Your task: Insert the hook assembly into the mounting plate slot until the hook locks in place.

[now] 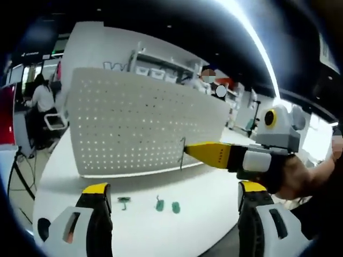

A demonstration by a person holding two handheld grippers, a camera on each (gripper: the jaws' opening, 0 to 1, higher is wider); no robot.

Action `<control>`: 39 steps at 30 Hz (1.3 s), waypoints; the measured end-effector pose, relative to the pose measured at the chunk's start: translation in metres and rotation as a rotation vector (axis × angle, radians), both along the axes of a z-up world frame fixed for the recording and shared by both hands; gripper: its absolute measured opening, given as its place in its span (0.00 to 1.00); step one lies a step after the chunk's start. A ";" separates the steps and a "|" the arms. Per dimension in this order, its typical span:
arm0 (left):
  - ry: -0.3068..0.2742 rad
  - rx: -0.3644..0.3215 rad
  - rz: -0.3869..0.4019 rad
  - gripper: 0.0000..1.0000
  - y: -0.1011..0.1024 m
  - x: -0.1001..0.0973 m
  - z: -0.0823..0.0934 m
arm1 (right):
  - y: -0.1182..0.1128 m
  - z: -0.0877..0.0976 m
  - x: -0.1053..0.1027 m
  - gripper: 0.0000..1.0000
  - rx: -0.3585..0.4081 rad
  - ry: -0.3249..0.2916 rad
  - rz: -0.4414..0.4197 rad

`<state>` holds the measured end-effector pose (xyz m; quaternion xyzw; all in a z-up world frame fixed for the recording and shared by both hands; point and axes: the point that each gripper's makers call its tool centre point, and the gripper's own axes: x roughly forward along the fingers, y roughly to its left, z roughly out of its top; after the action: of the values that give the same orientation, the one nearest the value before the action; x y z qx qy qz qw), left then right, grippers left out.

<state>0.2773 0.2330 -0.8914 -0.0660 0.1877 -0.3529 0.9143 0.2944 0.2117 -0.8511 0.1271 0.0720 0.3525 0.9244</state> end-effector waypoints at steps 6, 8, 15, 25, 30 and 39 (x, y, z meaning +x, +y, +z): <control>0.008 -0.001 0.016 1.00 0.005 -0.001 0.000 | -0.005 0.008 0.013 0.00 -0.019 -0.062 -0.076; 0.012 0.002 0.016 1.00 0.006 -0.002 0.000 | -0.008 0.008 0.019 0.00 -0.030 -0.070 -0.106; 0.022 -0.001 0.036 1.00 0.011 -0.001 -0.003 | -0.032 0.025 0.045 0.00 -0.049 -0.164 -0.253; 0.050 0.001 0.041 1.00 0.012 -0.008 -0.012 | -0.068 0.023 0.088 0.00 -0.056 -0.173 -0.409; 0.056 -0.002 0.039 1.00 0.012 -0.011 -0.012 | -0.080 0.020 0.103 0.00 -0.077 -0.176 -0.453; 0.071 -0.009 0.020 0.99 0.004 -0.005 -0.014 | -0.101 0.031 0.127 0.00 -0.121 -0.210 -0.532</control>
<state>0.2720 0.2370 -0.9054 -0.0846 0.2178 -0.3419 0.9102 0.4212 0.1102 -0.8200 0.0488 -0.0389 0.1041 0.9926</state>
